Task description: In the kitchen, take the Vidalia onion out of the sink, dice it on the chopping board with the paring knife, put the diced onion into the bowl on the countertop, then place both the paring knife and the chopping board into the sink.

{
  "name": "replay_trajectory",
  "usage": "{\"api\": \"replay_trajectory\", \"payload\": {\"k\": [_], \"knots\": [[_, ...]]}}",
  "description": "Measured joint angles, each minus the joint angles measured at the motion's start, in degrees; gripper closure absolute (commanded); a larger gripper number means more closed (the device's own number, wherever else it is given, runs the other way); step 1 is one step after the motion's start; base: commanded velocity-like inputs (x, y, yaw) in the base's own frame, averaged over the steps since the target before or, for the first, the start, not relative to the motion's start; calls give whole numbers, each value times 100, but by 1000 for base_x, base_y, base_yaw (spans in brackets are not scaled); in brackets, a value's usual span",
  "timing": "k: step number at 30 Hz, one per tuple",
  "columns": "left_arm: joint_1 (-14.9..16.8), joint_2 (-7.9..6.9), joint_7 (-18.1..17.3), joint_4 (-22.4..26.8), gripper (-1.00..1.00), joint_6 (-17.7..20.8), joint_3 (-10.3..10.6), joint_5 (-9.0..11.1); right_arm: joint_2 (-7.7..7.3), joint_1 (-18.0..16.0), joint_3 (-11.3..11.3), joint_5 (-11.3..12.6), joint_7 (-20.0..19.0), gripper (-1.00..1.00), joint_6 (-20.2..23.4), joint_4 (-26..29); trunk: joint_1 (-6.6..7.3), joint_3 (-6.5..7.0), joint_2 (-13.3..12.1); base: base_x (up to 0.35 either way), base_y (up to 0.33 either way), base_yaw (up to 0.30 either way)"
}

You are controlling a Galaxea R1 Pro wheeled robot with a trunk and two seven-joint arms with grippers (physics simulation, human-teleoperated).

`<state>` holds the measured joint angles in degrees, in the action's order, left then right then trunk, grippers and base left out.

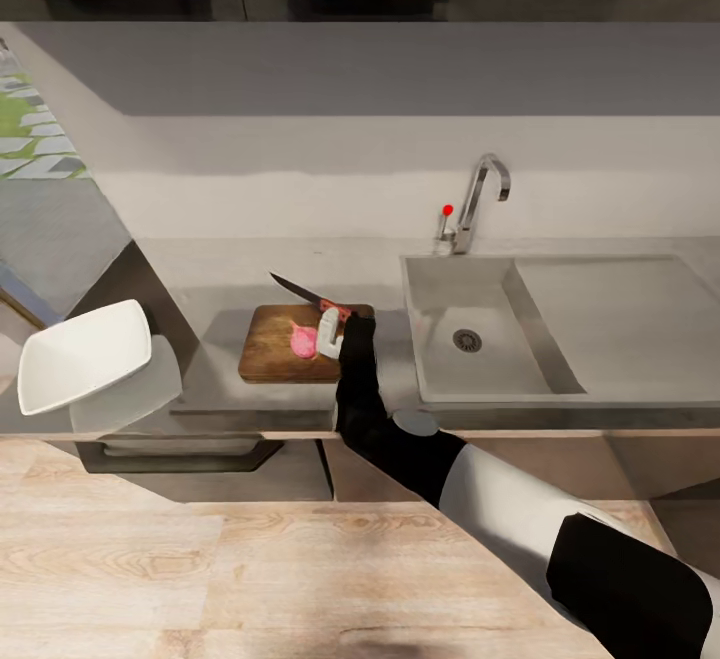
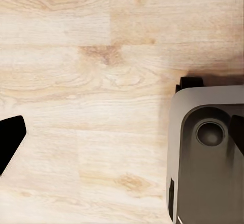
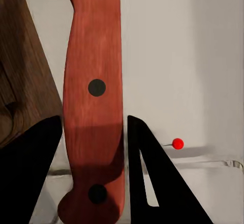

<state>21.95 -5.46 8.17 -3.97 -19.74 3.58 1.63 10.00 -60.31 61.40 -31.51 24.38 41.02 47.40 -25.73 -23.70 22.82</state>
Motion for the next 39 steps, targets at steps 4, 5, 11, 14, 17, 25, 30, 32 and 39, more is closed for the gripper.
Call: {"api": "replay_trajectory", "payload": {"k": [4,5,11,14,17,25,30,32,39], "knots": [[1,0,-2,0,-100,1,2,-2,0,16,1,37,83,100,-5,0,-1,0,0,56,45,0],[-1,0,-1,0,-100,1,1,-2,0,17,1,40,90,100,-6,0,-2,0,0,20,16,0],[0,0,-4,0,-100,1,6,-1,0,194,1,103,101,100,-18,0,-2,0,0,6,5,0],[0,0,-6,-4,-100,1,7,-1,0,303,1,110,107,100,-16,0,-2,0,0,-42,-4,0],[-1,6,-8,-7,-100,2,8,-1,0,359,1,114,114,100,-17,0,-4,0,0,-154,-71,0],[1,2,-8,-8,-100,1,8,-2,0,388,10,115,155,100,-20,0,-2,0,0,-25,-14,0],[1,2,-8,-8,-100,1,8,-1,0,388,10,115,155,100,-20,0,-2,0,0,0,0,0],[0,6,-9,-8,-100,1,8,-1,0,388,10,115,155,100,-19,0,-2,0,0,0,0,0],[1,5,-7,-8,-100,1,8,-1,0,388,10,115,160,100,-18,0,-2,0,0,0,0,0]]}}
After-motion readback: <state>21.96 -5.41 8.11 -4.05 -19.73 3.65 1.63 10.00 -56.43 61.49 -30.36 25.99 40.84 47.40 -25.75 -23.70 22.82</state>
